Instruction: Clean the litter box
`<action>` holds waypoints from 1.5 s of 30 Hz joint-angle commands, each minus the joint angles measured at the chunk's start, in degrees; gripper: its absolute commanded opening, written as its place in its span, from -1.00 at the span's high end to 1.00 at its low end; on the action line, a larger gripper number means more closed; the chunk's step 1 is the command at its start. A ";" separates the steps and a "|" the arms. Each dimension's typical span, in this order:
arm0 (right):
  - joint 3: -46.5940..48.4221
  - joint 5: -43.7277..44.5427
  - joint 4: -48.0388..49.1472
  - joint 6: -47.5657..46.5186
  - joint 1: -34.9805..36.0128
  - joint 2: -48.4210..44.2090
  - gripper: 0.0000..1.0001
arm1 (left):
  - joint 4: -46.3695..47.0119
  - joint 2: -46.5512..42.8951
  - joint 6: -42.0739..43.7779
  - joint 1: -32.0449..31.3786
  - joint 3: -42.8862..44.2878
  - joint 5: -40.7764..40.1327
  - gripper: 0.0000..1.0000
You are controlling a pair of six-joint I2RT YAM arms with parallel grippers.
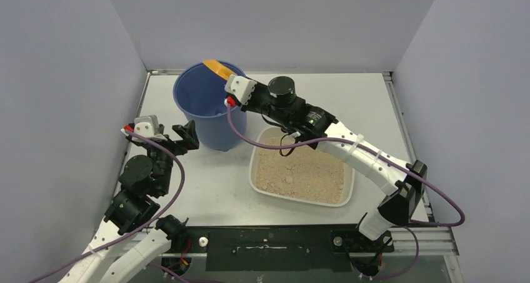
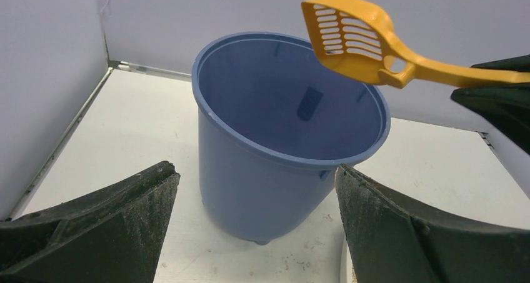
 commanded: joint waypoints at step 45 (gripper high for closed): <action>-21.28 -4.37 -47.56 65.96 -20.55 -32.54 1.00 | -11.09 34.37 -13.77 -7.85 8.53 27.14 -0.87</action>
